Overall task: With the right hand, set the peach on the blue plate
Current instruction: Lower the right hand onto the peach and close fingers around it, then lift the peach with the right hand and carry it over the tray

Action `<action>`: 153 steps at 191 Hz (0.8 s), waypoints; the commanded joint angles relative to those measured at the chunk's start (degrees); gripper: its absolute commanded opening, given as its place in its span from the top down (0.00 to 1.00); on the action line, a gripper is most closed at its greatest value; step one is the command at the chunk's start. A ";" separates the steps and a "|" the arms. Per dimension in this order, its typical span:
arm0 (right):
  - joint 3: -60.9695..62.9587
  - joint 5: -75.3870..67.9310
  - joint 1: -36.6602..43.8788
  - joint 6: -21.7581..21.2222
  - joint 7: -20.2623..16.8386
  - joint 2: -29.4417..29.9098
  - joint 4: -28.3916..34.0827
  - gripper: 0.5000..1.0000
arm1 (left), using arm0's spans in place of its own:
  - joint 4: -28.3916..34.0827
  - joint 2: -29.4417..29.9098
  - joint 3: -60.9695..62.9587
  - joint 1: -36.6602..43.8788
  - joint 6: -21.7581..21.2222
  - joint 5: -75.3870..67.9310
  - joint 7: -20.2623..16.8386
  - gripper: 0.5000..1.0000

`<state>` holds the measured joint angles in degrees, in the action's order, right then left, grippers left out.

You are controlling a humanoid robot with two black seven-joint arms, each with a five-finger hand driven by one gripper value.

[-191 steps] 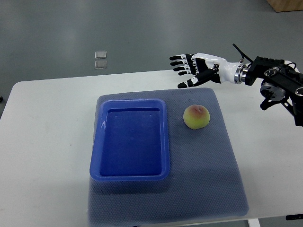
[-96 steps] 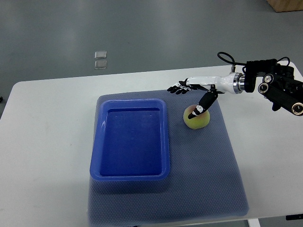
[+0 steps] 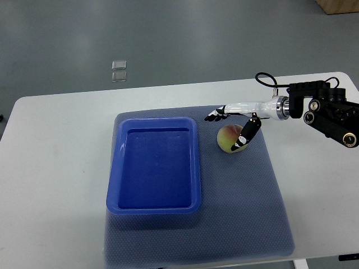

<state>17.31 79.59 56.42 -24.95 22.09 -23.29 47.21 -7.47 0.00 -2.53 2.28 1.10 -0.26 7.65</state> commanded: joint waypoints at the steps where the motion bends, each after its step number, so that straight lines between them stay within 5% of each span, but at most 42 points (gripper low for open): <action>1: -1.84 0.57 0.00 2.36 0.41 0.00 -0.01 0.14 | 0.00 0.00 -0.01 0.00 -0.05 0.00 0.00 0.00; 119: -6.94 2.76 0.00 8.52 3.57 -0.09 -0.01 0.17 | 0.00 0.00 -0.01 0.00 -0.05 0.00 0.00 0.00; 153: -10.10 3.91 0.27 12.03 4.98 -0.17 -0.19 0.26 | 0.00 0.00 -0.01 0.00 -0.05 0.00 0.00 0.00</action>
<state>8.24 82.73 56.57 -14.38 26.44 -23.40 47.12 -7.47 0.00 -2.54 2.29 1.10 -0.26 7.65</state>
